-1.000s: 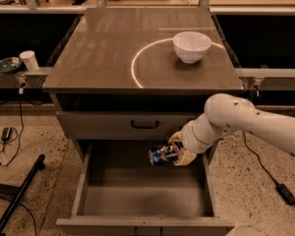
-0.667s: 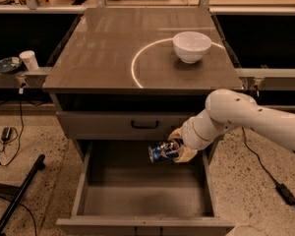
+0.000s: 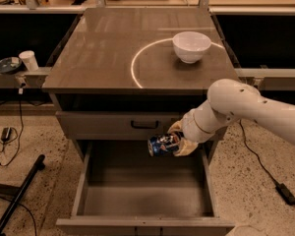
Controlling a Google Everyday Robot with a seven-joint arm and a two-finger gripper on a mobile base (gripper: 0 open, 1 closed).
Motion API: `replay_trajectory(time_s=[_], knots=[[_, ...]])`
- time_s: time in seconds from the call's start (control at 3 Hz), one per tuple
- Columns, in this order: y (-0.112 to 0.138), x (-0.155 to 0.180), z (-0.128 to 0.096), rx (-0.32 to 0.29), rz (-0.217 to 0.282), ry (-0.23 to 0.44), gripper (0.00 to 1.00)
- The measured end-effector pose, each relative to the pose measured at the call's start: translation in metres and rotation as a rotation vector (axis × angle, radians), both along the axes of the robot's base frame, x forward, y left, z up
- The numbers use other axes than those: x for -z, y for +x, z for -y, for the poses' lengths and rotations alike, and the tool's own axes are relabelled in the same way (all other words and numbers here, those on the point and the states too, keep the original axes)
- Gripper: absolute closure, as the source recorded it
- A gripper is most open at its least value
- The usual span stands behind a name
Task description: Pick pepsi can from middle drawer and place on counter
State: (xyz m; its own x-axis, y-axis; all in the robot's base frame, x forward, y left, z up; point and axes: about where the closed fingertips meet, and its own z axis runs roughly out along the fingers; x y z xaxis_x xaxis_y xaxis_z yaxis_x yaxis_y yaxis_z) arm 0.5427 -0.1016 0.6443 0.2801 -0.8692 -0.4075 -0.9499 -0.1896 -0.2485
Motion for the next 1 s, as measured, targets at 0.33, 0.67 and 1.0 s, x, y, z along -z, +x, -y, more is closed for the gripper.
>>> replay_trajectory(time_s=[0.33,0.67,1.0], knots=[[0.007,-0.018,-0.006,-0.021,0.009,-0.004,1.0],[0.005,-0.015,-0.009,-0.017,-0.004,-0.002,1.0],[0.002,-0.025,-0.008,-0.011,0.003,0.005,1.0]])
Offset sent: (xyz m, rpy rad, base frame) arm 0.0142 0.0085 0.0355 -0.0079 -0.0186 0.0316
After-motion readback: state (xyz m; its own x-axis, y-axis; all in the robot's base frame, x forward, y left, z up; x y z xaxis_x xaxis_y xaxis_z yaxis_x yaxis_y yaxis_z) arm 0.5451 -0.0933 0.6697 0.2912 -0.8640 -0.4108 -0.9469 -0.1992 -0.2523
